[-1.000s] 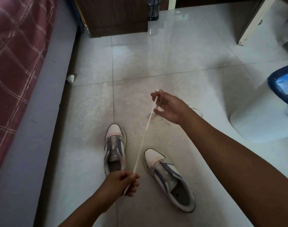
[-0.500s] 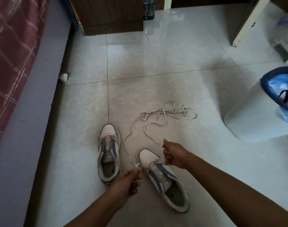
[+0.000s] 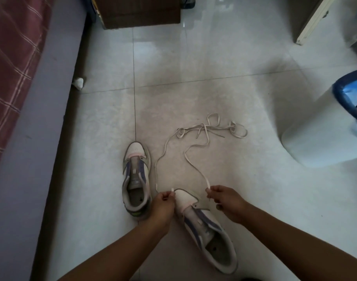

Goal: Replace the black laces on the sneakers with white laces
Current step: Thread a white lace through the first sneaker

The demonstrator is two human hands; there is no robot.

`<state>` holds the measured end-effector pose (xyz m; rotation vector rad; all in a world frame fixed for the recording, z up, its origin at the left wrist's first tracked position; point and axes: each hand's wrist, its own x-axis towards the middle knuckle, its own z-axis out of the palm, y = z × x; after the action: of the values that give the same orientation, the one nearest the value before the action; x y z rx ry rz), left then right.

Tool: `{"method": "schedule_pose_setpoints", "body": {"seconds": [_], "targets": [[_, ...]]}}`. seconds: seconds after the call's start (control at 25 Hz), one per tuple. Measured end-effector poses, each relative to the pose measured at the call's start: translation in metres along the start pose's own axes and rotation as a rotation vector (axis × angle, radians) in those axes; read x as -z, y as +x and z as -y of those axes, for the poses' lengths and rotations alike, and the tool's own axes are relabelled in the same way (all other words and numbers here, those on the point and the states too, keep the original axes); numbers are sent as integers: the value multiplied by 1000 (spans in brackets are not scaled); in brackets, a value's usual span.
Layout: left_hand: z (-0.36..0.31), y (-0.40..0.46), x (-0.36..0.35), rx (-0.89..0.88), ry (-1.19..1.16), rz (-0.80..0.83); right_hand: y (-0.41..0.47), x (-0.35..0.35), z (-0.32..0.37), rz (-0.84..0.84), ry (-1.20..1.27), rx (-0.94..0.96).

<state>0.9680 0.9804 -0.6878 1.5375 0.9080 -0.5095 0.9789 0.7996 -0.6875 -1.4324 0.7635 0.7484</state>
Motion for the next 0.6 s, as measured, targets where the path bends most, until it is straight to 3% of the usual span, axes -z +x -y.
{"method": "schedule_pose_setpoints", "body": {"seconds": [0.16, 0.48, 0.6], "targets": [[16, -18, 9, 108, -217, 42, -3, -5, -2, -9, 19, 64], [35, -29, 3, 234, -419, 209, -6, -21, -11, -144, -317, 296], [20, -16, -8, 141, -366, 237, -2, -11, -6, -213, -150, 261]]}}
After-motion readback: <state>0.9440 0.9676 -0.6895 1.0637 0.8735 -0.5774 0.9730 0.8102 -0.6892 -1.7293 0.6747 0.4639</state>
